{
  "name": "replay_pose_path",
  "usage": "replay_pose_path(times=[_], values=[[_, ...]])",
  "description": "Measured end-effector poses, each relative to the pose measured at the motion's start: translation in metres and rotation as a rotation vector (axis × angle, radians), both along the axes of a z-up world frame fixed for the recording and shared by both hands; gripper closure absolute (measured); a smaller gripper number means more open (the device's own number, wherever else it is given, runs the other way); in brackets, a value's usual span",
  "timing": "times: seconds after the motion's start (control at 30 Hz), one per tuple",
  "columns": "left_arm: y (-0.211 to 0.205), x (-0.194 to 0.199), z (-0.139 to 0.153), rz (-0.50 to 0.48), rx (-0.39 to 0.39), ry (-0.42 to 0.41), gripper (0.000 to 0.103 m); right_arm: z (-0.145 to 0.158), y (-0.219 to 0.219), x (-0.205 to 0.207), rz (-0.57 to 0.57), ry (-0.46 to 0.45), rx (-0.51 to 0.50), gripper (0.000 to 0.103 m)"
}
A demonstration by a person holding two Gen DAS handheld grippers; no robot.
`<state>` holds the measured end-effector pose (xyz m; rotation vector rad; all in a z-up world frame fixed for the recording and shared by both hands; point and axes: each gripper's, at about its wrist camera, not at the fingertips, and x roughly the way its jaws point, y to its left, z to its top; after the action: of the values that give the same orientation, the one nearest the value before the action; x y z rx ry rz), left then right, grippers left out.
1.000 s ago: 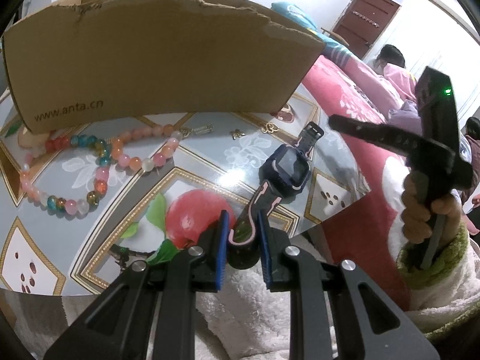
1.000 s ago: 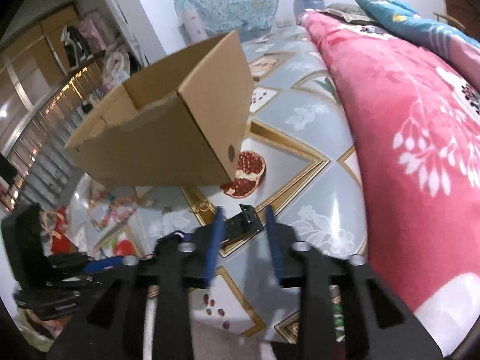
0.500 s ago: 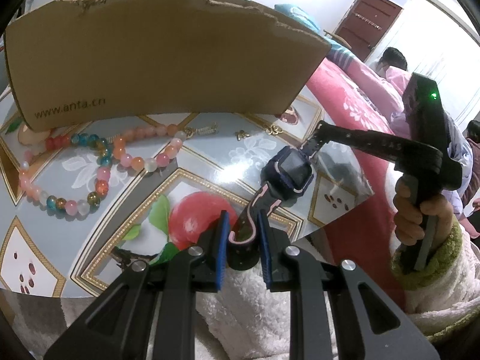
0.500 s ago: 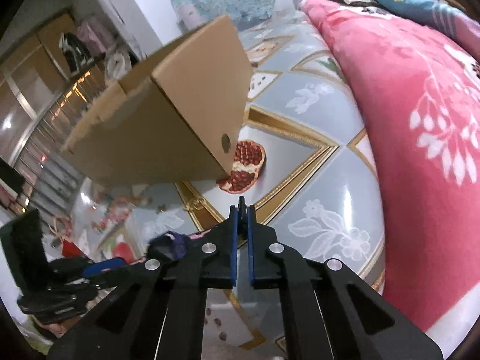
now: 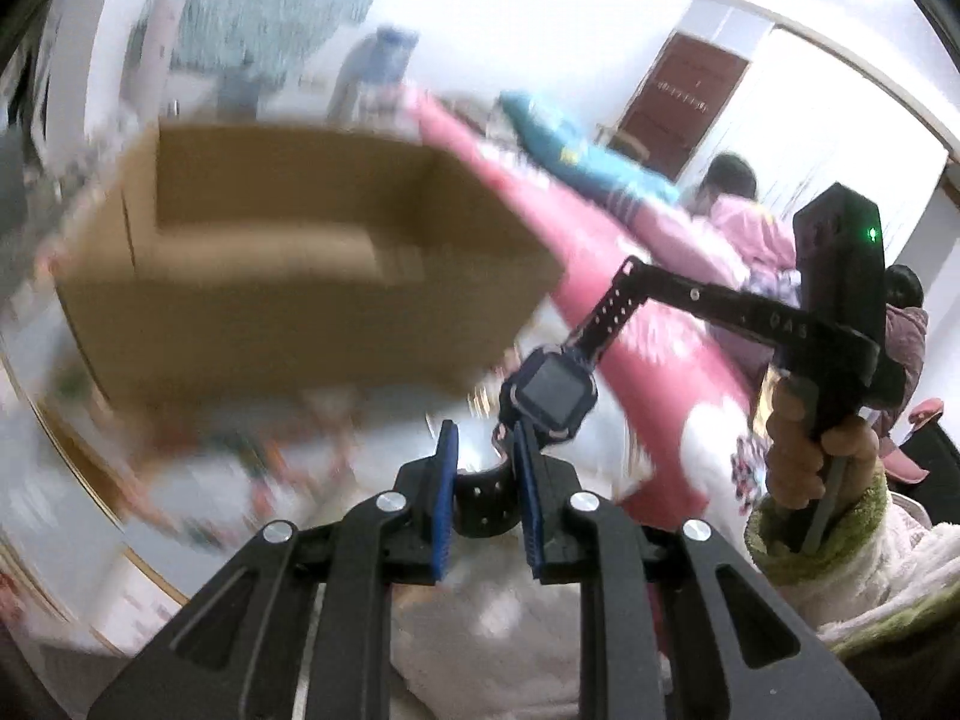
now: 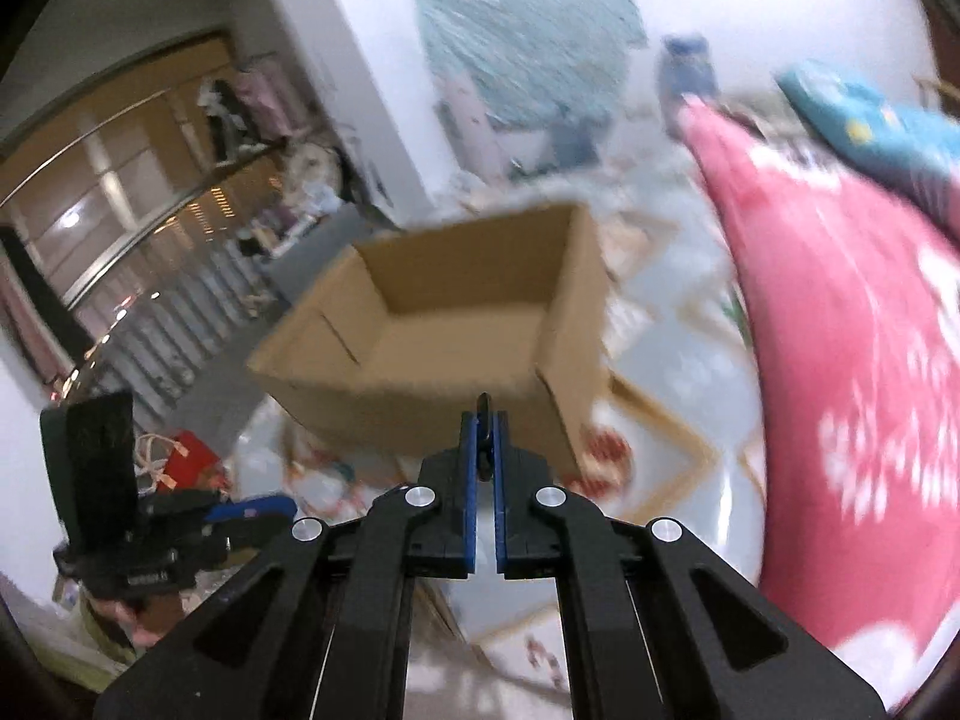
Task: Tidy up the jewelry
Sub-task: 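Carry the watch into the cardboard box with both grippers and release it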
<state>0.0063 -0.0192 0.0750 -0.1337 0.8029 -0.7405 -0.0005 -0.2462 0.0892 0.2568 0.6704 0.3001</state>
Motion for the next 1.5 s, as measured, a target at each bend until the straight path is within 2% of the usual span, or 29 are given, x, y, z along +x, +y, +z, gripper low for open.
replay_pose_path(times=[0.1,0.17,0.23,0.33,0.4,0.53,0.63,0.73,0.8,0.9,1.0,1.13,1.33,1.4,1.5], values=[[0.012,0.028,0.034,0.039,0.024,-0.07,0.085,0.029,0.017,0.031,0.059,-0.054,-0.015,0.1],[0.018,0.053,0.047,0.055,0.028,-0.087,0.085,0.042,0.03,0.063,0.087,-0.071,-0.049,0.1],[0.021,0.093,0.051,0.097,0.095,-0.081,0.085,0.044,0.045,0.107,0.11,-0.043,-0.072,0.1],[0.021,0.153,0.04,0.142,0.192,0.004,0.085,0.036,0.062,0.161,0.119,0.017,-0.107,0.1],[0.016,0.188,0.03,0.158,0.267,0.056,0.085,0.021,0.071,0.209,0.123,0.098,-0.109,0.1],[0.01,0.242,0.005,0.166,0.427,0.123,0.085,-0.012,0.085,0.269,0.102,0.251,-0.133,0.1],[0.004,0.275,-0.011,0.185,0.528,0.145,0.084,-0.033,0.088,0.29,0.082,0.331,-0.152,0.1],[0.001,0.294,-0.027,0.196,0.618,0.156,0.075,-0.048,0.087,0.305,0.058,0.379,-0.174,0.1],[-0.005,0.3,-0.033,0.187,0.659,0.152,0.075,-0.054,0.086,0.309,0.044,0.403,-0.181,0.1],[-0.007,0.299,-0.033,0.17,0.653,0.171,0.066,-0.059,0.083,0.311,0.026,0.418,-0.197,0.098],[-0.008,0.294,-0.024,0.176,0.625,0.127,0.054,-0.061,0.077,0.31,0.004,0.427,-0.203,0.095],[-0.01,0.286,-0.011,0.175,0.597,0.08,0.052,-0.055,0.072,0.302,-0.012,0.411,-0.2,0.088],[-0.003,0.262,0.017,0.194,0.551,-0.026,0.052,-0.038,0.069,0.286,-0.019,0.353,-0.232,0.085],[0.003,0.256,0.025,0.216,0.549,-0.057,0.052,-0.037,0.071,0.283,0.01,0.357,-0.23,0.085],[0.017,0.249,0.033,0.255,0.518,-0.06,0.052,-0.043,0.081,0.283,0.097,0.398,-0.214,0.083]])
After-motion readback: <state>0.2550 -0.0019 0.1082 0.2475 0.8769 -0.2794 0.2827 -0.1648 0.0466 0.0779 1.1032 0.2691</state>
